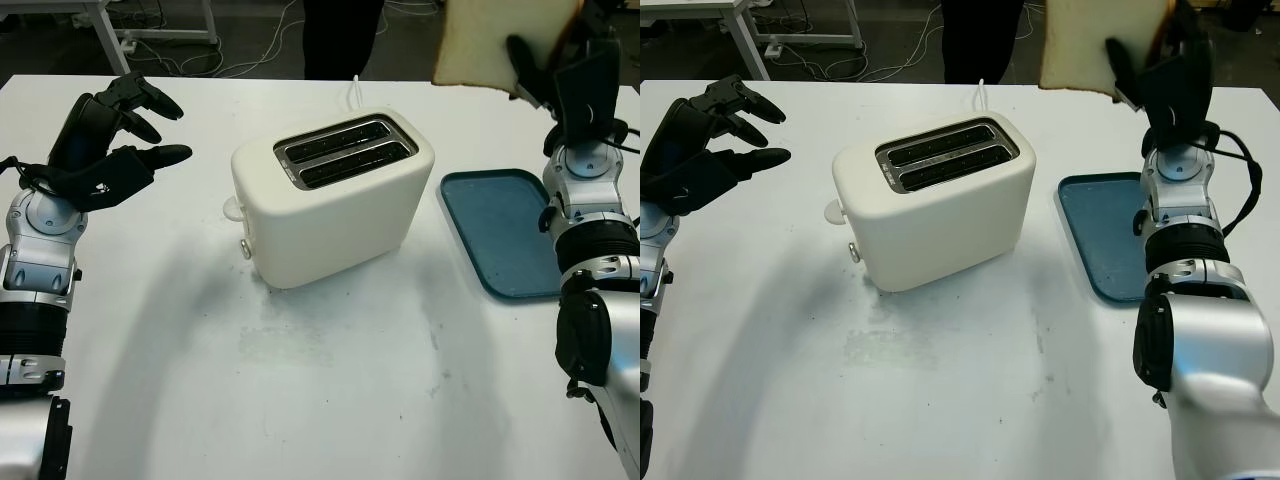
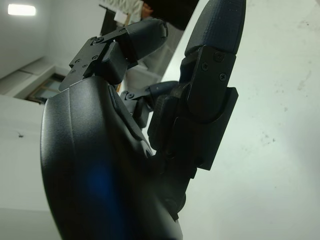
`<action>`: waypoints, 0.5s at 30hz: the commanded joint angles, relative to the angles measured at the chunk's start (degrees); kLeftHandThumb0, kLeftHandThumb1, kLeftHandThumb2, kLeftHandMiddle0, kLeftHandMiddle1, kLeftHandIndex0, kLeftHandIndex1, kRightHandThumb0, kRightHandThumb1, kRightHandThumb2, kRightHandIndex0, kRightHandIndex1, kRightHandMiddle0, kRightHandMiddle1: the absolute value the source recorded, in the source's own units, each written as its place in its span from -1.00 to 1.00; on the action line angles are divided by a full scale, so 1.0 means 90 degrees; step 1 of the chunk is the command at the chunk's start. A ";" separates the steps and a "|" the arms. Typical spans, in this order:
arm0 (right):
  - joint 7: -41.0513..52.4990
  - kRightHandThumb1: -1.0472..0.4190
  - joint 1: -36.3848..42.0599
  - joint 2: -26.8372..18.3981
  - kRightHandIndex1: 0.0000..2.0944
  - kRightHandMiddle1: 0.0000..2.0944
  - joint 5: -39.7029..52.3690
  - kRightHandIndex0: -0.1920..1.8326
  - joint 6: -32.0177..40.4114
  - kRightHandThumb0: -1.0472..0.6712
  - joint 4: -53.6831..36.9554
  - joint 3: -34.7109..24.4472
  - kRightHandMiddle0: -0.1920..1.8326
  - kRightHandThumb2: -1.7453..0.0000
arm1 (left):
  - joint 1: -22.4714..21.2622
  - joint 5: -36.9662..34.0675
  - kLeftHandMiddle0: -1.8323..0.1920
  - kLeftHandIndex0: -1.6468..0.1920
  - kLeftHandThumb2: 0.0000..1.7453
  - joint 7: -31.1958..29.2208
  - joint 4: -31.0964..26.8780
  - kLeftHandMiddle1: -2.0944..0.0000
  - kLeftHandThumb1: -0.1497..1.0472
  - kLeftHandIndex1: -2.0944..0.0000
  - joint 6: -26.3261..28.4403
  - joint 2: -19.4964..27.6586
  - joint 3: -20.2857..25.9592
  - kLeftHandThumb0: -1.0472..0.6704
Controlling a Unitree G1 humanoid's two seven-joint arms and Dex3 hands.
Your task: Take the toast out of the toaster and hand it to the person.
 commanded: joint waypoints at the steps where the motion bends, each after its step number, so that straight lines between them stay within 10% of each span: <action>1: -0.0138 -0.83 -0.0113 0.0141 0.67 0.67 0.0204 -0.01 0.0339 0.10 0.0168 -0.0137 -0.44 0.39 | 0.0006 0.0043 0.43 0.44 -0.95 0.0070 0.0023 -0.32 0.78 -0.19 -0.0077 -0.0032 -0.0049 -0.82; 15: -0.0345 -0.83 -0.0214 0.0353 0.67 0.67 0.0001 0.02 0.0659 -0.04 0.1044 0.0038 -0.32 0.58 | 0.0013 0.0033 0.40 0.43 -0.96 0.0125 0.0067 -0.33 0.78 -0.21 -0.0227 -0.0043 -0.0046 -0.81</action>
